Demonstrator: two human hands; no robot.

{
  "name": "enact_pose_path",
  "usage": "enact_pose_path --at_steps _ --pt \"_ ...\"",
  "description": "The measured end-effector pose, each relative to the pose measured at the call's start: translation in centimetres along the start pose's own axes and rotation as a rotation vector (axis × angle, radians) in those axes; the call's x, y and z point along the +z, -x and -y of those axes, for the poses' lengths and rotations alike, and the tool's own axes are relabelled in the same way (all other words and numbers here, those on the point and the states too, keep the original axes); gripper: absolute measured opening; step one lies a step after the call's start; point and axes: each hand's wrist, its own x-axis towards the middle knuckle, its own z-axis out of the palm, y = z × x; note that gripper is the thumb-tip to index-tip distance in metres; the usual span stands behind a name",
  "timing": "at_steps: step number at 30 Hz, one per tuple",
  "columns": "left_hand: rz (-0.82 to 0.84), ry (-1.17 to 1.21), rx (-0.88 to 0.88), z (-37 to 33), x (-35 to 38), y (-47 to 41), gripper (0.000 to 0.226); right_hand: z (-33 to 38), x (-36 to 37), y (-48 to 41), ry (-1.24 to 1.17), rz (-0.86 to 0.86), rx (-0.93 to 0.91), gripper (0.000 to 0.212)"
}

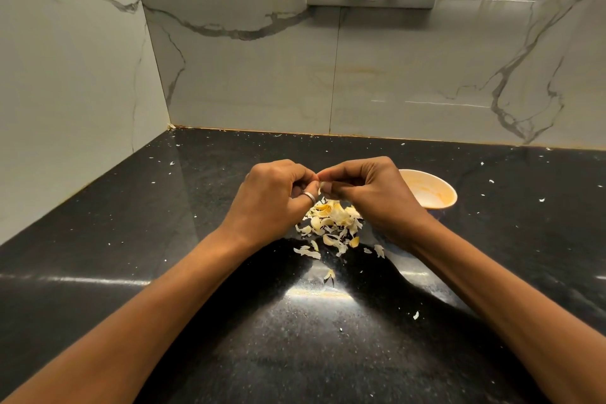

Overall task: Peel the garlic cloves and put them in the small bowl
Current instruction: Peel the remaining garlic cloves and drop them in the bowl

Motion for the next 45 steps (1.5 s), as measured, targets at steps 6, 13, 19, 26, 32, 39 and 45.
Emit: enact_pose_path --at_steps 6,13,19,26,32,39,45 --pt "-0.005 -0.025 0.048 -0.1 0.2 0.1 0.026 -0.1 0.1 0.1 -0.158 0.012 0.042 0.021" --pt "-0.017 0.058 -0.045 -0.2 0.2 0.0 0.016 -0.1 0.3 0.1 -0.327 0.055 0.118 0.025" --pt "0.003 0.151 -0.130 -0.1 0.2 0.0 0.007 0.2 0.3 0.0 -0.424 0.066 0.197 0.028" --pt "0.001 0.096 -0.115 -0.3 0.3 -0.1 0.005 0.4 0.6 0.1 -0.412 0.094 0.225 0.030" --pt "0.024 0.046 -0.069 -0.2 0.5 -0.2 0.005 0.9 0.6 0.2 -0.399 0.095 0.245 0.029" --pt "-0.016 0.059 -0.101 0.1 0.0 -0.5 0.004 1.6 0.2 0.4 -0.502 0.095 0.309 0.027" --pt "-0.053 0.079 -0.060 -0.3 -0.4 -0.6 0.013 1.8 0.0 0.1 -0.566 0.079 0.346 0.032"
